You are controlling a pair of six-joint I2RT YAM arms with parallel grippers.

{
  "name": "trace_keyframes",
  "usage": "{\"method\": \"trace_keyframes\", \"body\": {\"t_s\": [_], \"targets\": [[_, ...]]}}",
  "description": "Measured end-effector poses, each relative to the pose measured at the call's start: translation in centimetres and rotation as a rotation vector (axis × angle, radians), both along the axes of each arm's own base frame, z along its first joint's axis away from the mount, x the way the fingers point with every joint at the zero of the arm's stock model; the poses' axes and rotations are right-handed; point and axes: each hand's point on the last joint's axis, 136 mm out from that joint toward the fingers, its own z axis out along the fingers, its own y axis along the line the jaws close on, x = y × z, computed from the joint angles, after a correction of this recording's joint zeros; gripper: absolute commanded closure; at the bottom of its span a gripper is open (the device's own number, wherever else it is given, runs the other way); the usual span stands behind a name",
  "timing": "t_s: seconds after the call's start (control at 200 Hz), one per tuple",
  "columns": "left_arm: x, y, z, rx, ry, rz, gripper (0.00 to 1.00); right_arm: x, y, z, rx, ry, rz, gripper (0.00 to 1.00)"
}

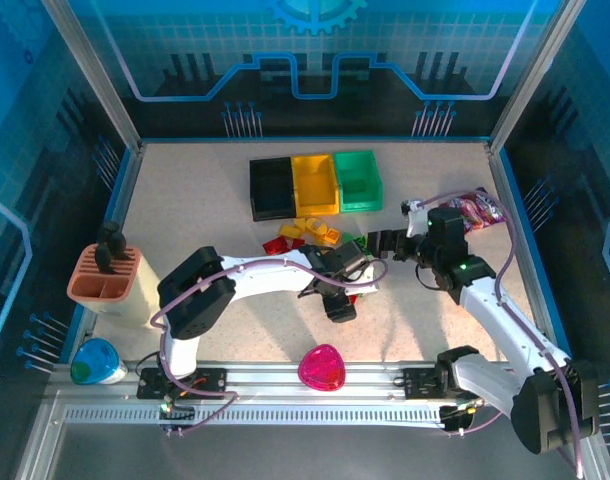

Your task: Sort the legos into containers by color

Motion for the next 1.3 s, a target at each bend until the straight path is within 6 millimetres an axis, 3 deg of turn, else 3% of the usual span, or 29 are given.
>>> {"method": "trace_keyframes", "body": {"t_s": [0.355, 0.53, 0.976, 1.301], "targets": [[0.9, 0.2, -1.5, 0.058, -0.044, -0.036, 0.23, -0.6, -0.1, -0.6, 0.054, 0.019, -0.002, 0.1], [0.9, 0.1, -1.9, 0.069, -0.038, -0.039, 0.42, -0.9, -0.4, -0.8, 0.066, 0.021, -0.014, 0.1], [-0.4, -0.1, -2.0, 0.099, -0.039, -0.069, 0.75, -0.8, -1.0, -0.1, 0.105, 0.008, -0.037, 0.1], [-1.2, 0.8, -0.9, 0.063, 0.001, -0.017, 0.77, -0.6, -1.7, 0.2, 0.125, 0.008, -0.075, 0.11]]}}
